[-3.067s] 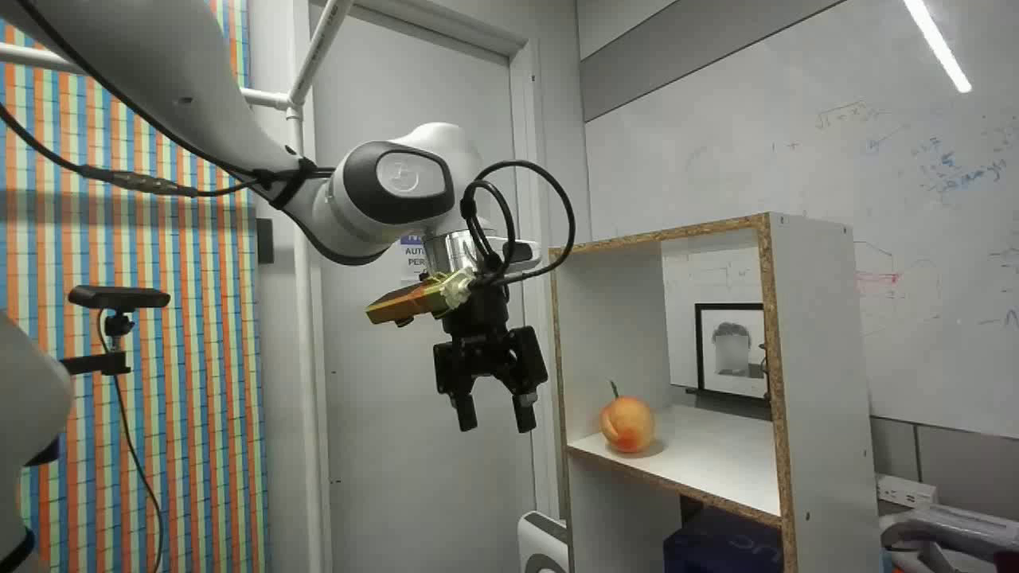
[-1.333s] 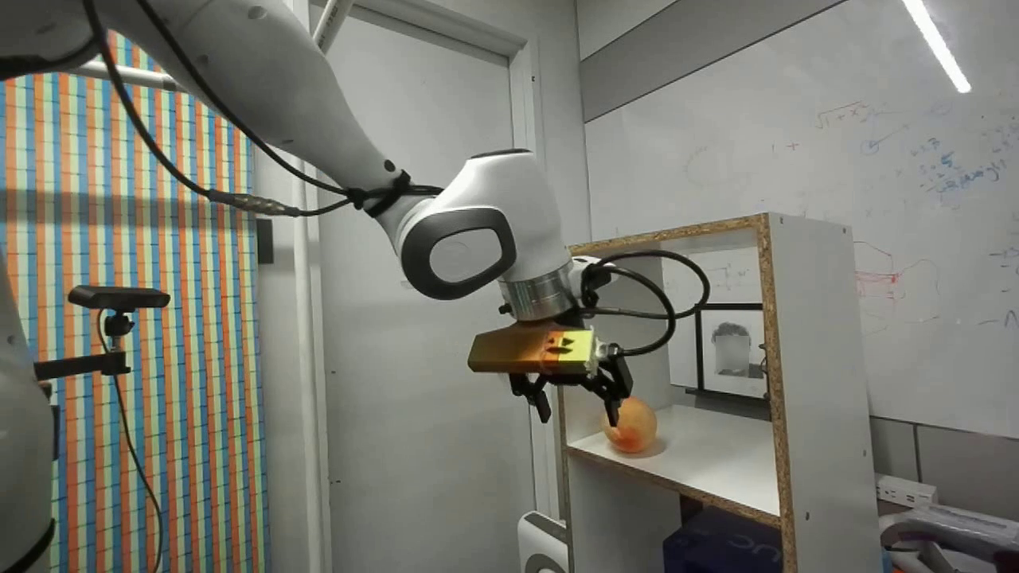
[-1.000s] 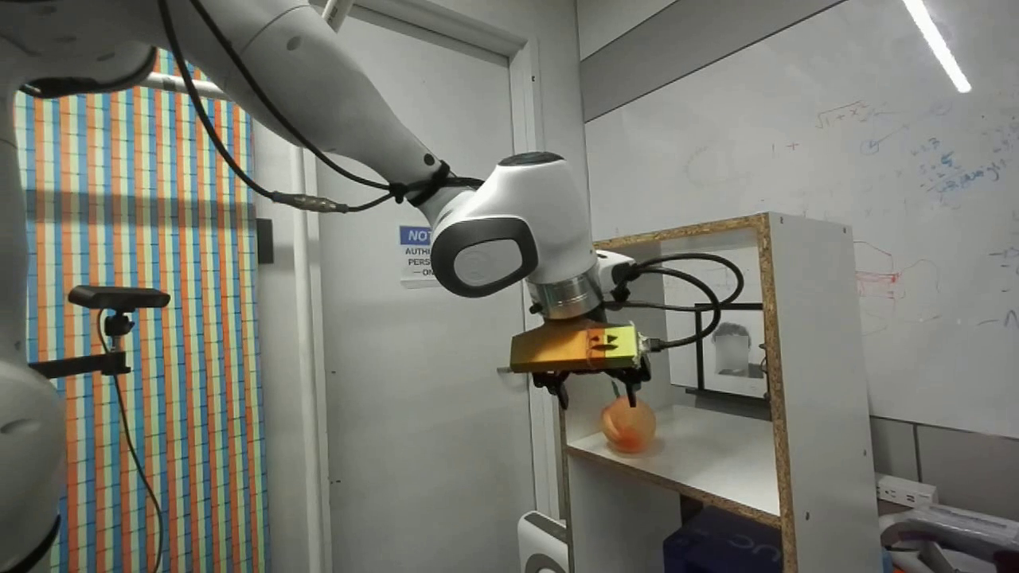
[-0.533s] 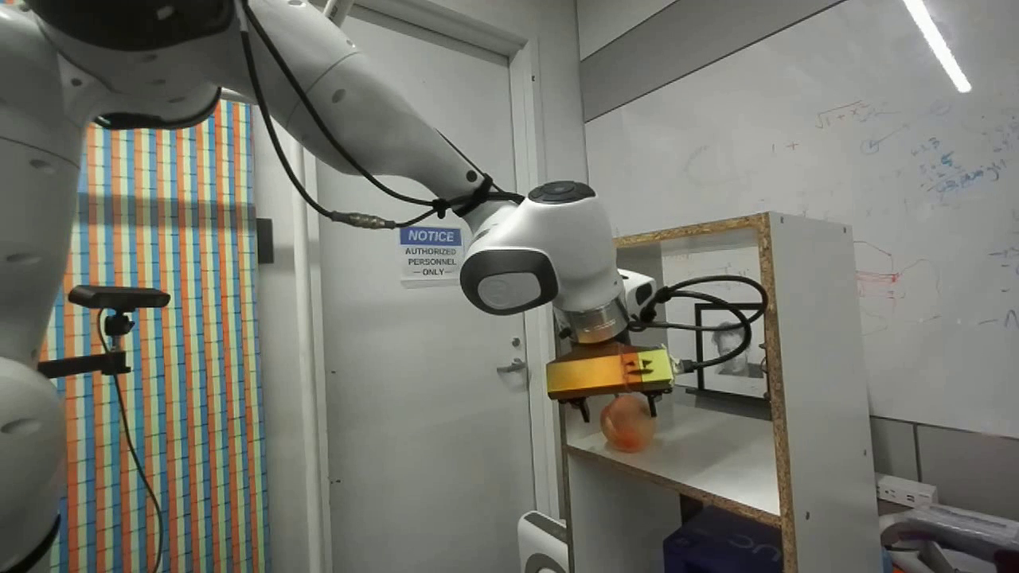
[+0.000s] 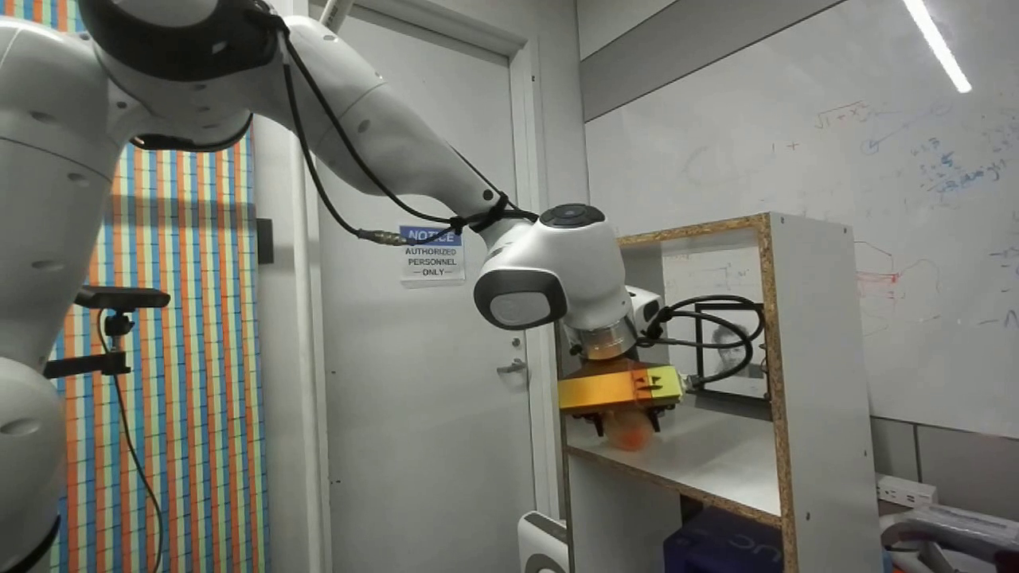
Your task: Put the peach on top of the shelves
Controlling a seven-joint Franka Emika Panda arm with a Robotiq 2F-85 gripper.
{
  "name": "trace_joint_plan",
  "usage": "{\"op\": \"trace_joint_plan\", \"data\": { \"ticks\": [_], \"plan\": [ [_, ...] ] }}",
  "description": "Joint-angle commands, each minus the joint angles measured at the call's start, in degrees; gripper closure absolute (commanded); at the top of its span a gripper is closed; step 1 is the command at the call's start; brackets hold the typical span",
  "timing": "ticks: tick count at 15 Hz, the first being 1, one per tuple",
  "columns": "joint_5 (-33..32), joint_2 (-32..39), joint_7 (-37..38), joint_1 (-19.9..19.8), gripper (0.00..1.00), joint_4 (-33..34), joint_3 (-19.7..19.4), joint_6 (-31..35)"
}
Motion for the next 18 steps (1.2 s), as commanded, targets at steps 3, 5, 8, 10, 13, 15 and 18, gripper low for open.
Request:
{"op": "trace_joint_plan", "data": {
  "ticks": [3,5,8,10,13,15,18],
  "plan": [
    [-0.1,-4.2,4.6,1.3,0.44,-6.4,-1.6,9.3],
    [-3.6,-7.9,11.7,2.5,0.44,-12.4,-3.6,14.4],
    [-10.6,-14.4,23.8,0.7,0.44,-23.3,-2.5,25.1],
    [-16.6,-17.0,33.6,-11.4,0.44,-28.6,7.8,30.1],
    [-12.3,-20.6,38.2,-9.9,0.44,-32.0,5.1,32.3],
    [-10.7,-22.0,41.7,-12.0,0.44,-32.1,7.0,32.5],
    [-9.0,-25.3,46.7,-15.7,0.44,-31.5,10.8,32.2]
  ]
}}
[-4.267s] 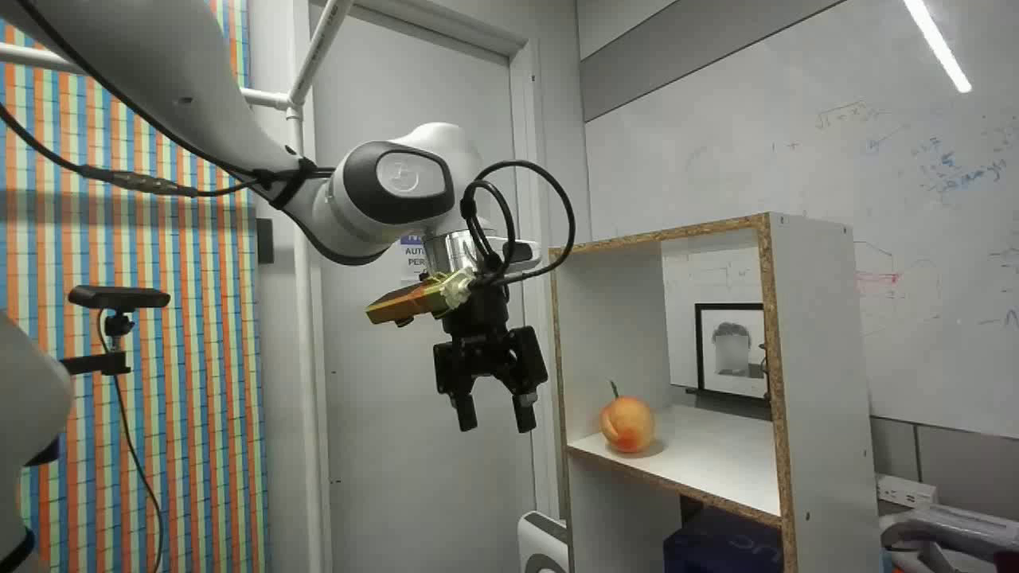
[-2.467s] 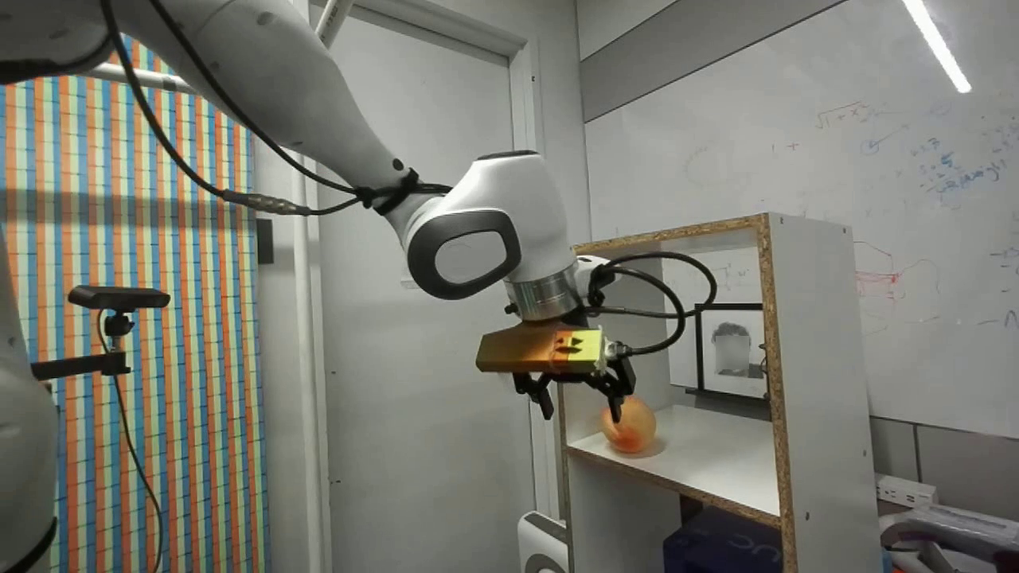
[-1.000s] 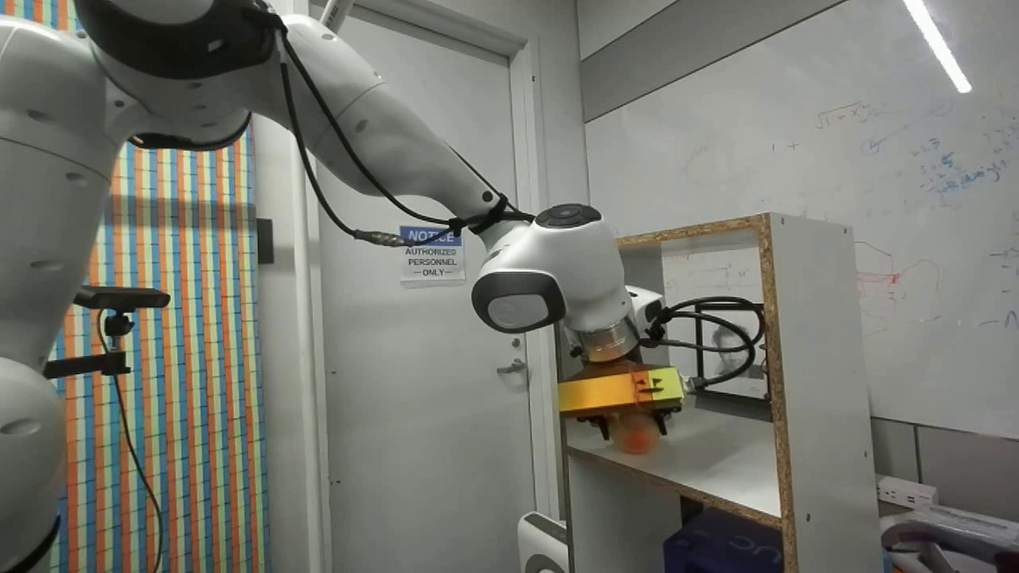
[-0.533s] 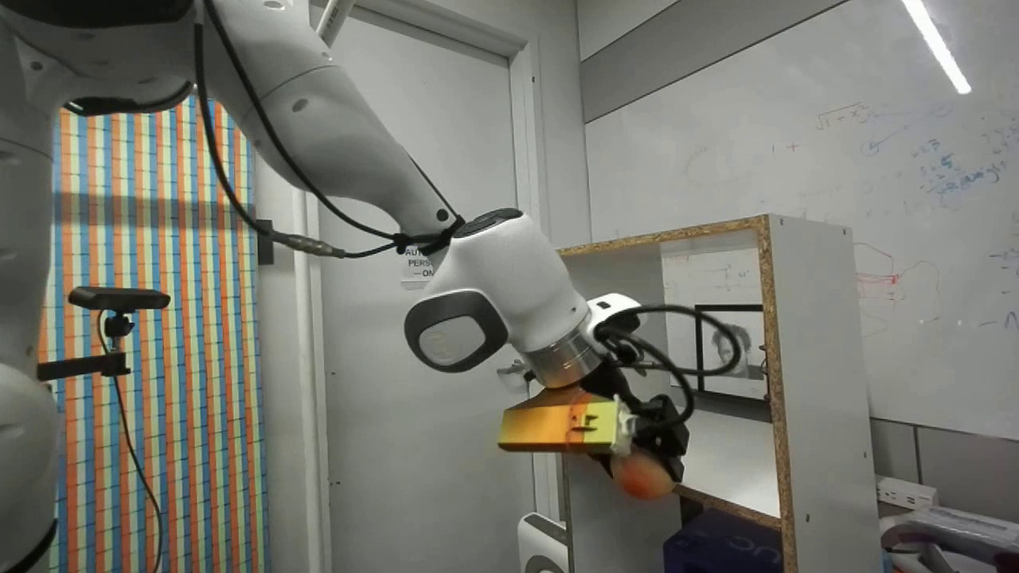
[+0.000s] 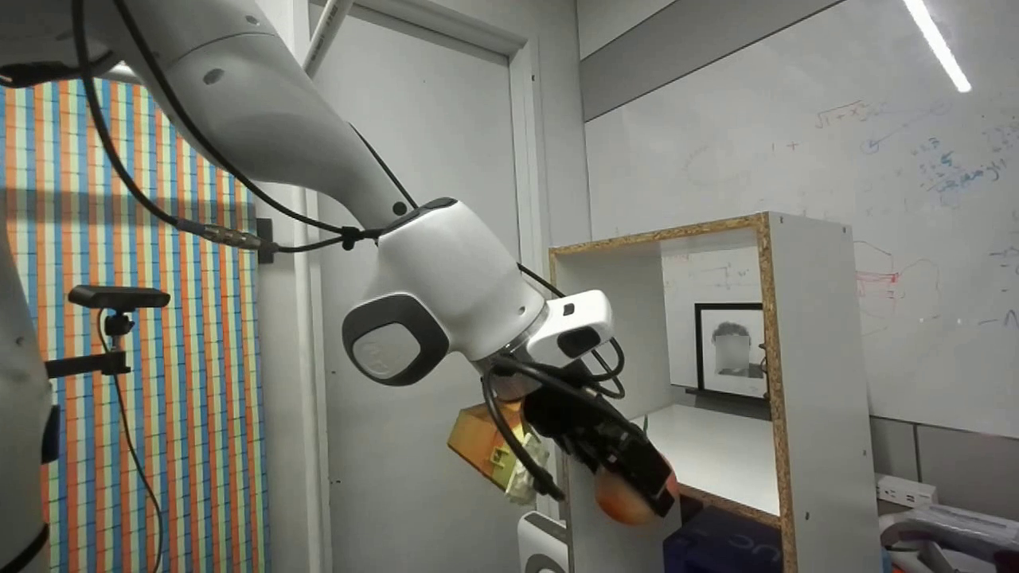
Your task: Put the peach on top of the shelves
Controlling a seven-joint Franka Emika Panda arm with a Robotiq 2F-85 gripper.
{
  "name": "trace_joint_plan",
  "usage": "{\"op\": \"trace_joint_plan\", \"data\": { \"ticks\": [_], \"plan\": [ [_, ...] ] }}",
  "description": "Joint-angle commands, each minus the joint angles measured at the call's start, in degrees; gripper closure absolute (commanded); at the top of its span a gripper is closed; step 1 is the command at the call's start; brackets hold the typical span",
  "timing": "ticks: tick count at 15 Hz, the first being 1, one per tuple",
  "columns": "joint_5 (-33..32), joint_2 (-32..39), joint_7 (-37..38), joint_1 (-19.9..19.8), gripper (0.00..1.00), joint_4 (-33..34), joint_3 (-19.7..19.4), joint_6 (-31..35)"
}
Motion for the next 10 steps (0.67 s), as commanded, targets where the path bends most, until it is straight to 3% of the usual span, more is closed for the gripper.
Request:
{"op": "trace_joint_plan", "data": {
  "ticks": [1,2,3,4,5,10],
  "plan": [
    [2.2,-5.9,6.2,-5.2,0.44,-0.7,5.8,0.9],
    [2.3,-6.4,8.0,-7.5,0.44,-0.4,8.0,0.6],
    [-5.7,-7.5,16.6,-9.2,0.44,-1.4,8.5,1.1],
    [-7.9,-8.6,19.9,-10.8,0.44,-1.5,9.4,1.0],
    [-3.0,-9.3,17.7,-14.9,0.44,-0.1,14.1,-0.2],
    [-4.2,-15.7,27.8,-28.5,0.44,2.3,27.2,-5.0]
  ]
}}
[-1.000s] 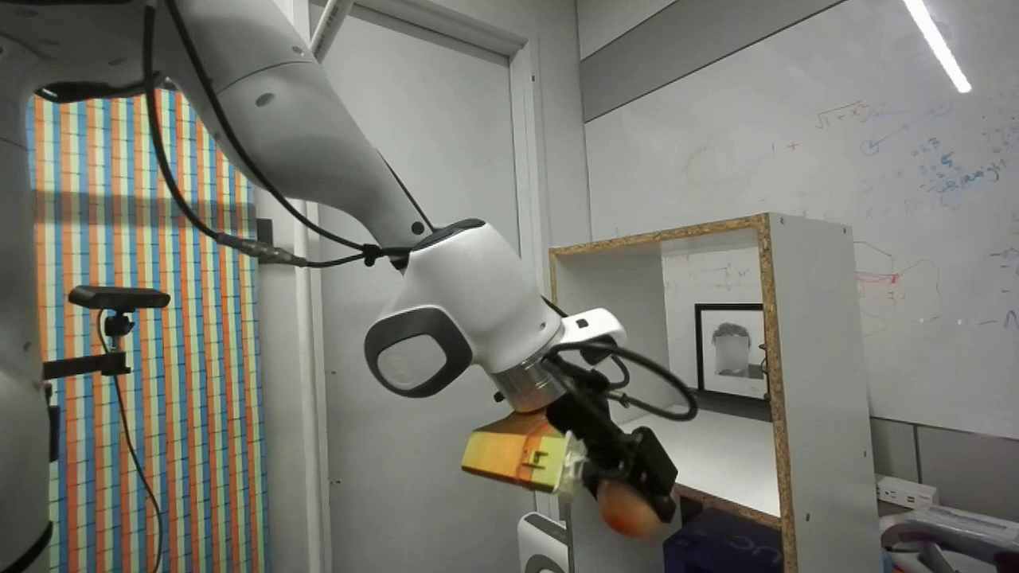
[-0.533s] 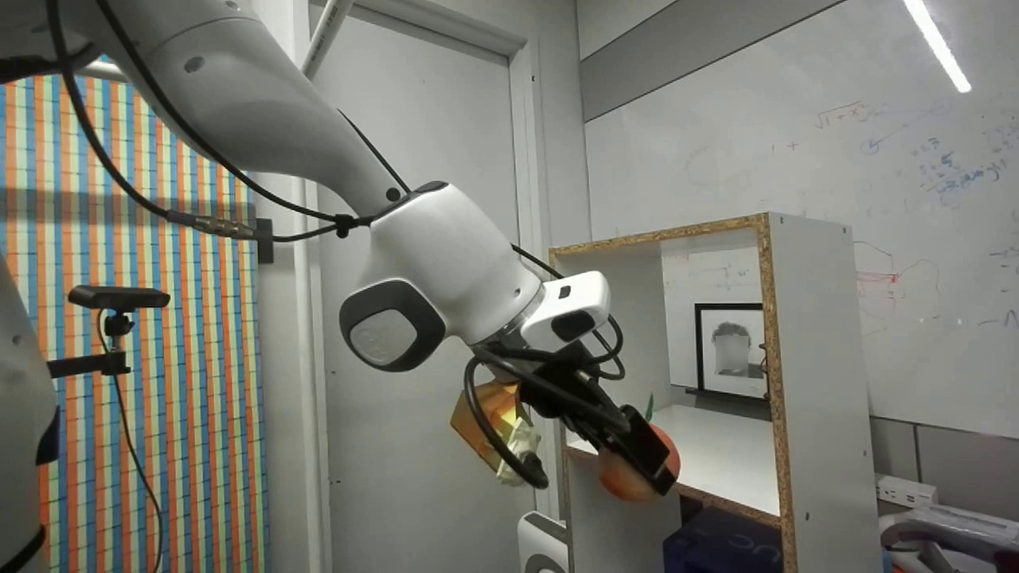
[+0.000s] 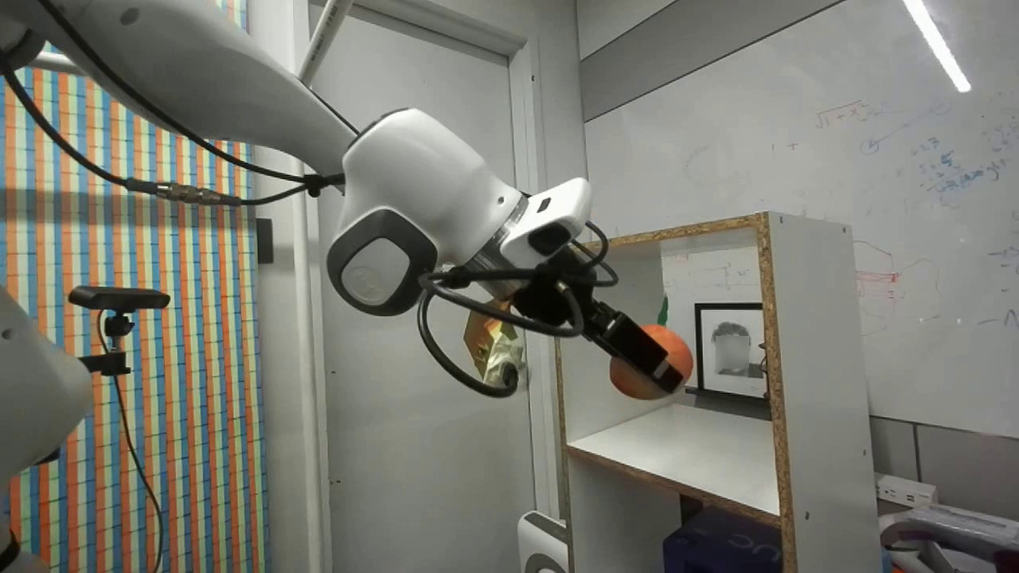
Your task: Put the peach on top of the shelves
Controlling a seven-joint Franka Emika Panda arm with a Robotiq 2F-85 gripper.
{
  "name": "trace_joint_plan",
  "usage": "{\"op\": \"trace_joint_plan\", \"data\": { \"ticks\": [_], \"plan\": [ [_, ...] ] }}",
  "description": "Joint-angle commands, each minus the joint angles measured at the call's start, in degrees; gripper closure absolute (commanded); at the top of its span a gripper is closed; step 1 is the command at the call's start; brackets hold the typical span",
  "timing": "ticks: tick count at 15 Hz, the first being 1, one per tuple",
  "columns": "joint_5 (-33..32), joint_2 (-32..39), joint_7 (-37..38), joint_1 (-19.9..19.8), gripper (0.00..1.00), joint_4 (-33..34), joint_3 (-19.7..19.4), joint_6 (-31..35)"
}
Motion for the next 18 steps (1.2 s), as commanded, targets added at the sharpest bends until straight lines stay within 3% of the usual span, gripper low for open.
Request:
{"op": "trace_joint_plan", "data": {
  "ticks": [1,4,9,14,15,18],
  "plan": [
    [-0.8,-6.6,7.4,-11.4,0.44,2.0,10.7,-6.6],
    [-2.0,-11.2,15.4,-18.1,0.44,5.8,17.1,-12.7],
    [-4.9,-14.3,29.2,-25.5,0.44,19.0,22.8,-27.2],
    [-13.3,-8.8,43.5,-33.7,0.44,37.1,29.2,-37.6],
    [-21.9,-5.5,50.4,-28.0,0.44,38.8,25.3,-36.3],
    [-32.3,1.6,58.5,-25.6,0.44,44.0,24.8,-36.7]
  ]
}}
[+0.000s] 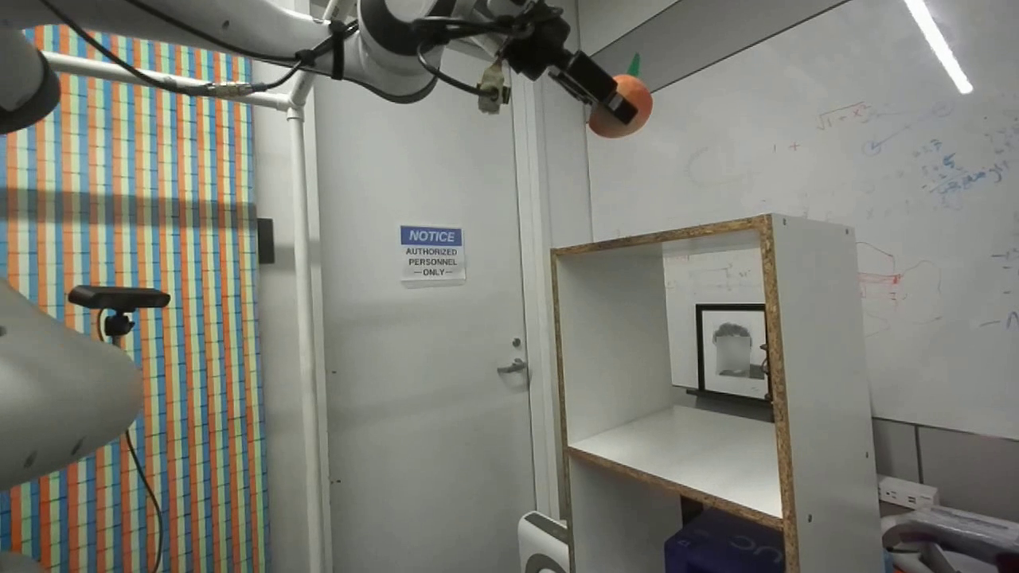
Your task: Put the peach on top of the shelves
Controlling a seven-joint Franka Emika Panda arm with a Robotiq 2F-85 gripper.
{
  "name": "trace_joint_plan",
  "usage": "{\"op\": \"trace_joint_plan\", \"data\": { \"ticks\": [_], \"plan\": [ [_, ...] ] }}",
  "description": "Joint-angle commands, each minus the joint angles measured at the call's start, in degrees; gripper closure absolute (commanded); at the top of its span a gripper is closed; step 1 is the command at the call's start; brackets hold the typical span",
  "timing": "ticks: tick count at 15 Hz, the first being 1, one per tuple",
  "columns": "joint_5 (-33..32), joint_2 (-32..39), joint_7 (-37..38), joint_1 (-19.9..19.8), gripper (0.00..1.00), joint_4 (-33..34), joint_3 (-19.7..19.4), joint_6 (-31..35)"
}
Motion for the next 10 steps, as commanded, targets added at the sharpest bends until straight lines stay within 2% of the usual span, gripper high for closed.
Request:
{"op": "trace_joint_plan", "data": {
  "ticks": [1,4,7,8,9,10],
  "plan": [
    [-10.7,11.2,8.4,5.4,0.44,8.7,-2.9,-1.3],
    [-13.7,17.1,8.9,13.7,0.44,10.7,-9.0,-2.3],
    [-12.1,19.7,6.2,22.2,0.44,11.4,-16.1,-3.6],
    [-11.5,20.1,5.3,24.4,0.35,11.7,-17.9,-4.4],
    [-11.4,20.0,4.8,26.1,0.05,11.8,-19.4,-5.3],
    [-13.6,19.6,6.8,27.0,0.03,11.9,-20.3,-6.5]
  ]
}}
